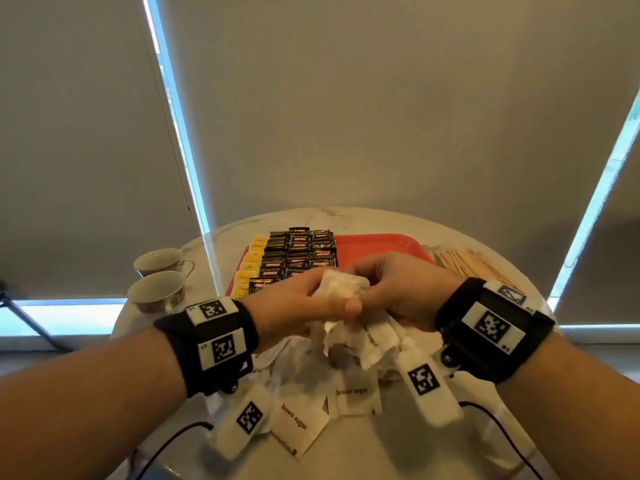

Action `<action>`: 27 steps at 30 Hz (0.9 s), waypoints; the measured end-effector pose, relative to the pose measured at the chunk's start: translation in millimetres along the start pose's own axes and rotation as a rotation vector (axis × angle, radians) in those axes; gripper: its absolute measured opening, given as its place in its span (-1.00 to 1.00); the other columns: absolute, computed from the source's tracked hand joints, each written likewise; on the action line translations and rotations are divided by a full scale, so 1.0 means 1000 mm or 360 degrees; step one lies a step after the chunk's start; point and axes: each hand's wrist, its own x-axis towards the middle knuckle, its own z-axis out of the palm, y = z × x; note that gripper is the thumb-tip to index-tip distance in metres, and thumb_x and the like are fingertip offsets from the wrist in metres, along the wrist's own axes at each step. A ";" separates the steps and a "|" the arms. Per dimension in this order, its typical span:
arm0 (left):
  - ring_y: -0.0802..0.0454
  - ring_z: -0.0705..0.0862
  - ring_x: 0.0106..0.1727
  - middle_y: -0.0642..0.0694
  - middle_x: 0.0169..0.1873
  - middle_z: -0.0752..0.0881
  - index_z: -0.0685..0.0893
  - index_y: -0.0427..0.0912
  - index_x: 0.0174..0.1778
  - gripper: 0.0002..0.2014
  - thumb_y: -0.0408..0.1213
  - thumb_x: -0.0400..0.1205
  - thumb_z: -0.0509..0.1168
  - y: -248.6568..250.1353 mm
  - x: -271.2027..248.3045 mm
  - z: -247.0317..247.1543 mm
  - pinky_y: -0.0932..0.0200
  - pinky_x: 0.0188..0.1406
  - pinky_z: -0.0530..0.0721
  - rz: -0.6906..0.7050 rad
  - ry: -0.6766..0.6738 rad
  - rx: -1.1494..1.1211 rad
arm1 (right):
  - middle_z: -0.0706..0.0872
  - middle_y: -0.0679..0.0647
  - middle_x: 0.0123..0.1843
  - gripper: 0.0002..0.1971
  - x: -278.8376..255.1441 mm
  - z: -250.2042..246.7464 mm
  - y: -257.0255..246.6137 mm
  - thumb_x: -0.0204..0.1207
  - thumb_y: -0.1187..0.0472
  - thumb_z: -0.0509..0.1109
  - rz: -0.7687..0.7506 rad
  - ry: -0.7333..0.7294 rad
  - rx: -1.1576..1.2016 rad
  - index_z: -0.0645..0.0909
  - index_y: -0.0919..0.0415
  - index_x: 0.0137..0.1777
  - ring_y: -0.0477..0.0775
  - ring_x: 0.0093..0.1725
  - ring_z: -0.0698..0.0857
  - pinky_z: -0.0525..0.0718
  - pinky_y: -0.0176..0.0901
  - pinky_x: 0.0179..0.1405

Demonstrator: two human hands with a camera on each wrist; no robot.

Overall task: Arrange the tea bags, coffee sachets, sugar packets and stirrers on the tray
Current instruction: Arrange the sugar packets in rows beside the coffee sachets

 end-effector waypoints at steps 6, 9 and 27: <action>-0.32 0.84 0.13 -0.30 0.08 0.84 0.67 -0.21 0.38 -0.47 -0.25 0.47 0.55 -0.003 0.012 -0.004 -0.13 -0.09 0.86 -0.0113 0.0038 -0.0390 | 0.77 0.47 0.18 -0.67 0.031 0.006 0.005 0.46 0.59 0.48 -0.0223 0.0140 0.0436 0.73 0.38 0.21 0.63 0.15 0.72 0.62 0.57 0.26; -0.31 0.84 0.00 -0.34 -0.04 0.83 0.69 -0.27 0.30 -0.55 -0.40 0.47 0.51 -0.001 0.024 -0.008 -0.24 -0.08 0.86 -0.0140 0.0194 -0.0537 | 0.75 0.47 0.24 -0.64 0.049 0.006 0.009 0.48 0.61 0.45 -0.0216 0.0197 0.0571 0.72 0.36 0.25 0.56 0.22 0.74 0.65 0.48 0.27; -0.39 0.77 0.02 -0.50 0.16 0.77 0.76 -0.20 0.11 -0.62 -0.57 0.42 0.29 0.014 0.083 -0.054 -0.24 -0.08 0.73 -0.0081 0.0923 -0.0383 | 0.84 0.30 0.06 -0.74 0.119 -0.018 -0.015 0.57 0.08 0.56 -0.0249 0.0261 0.0399 0.80 0.28 0.10 0.18 -0.09 0.80 0.80 0.15 -0.03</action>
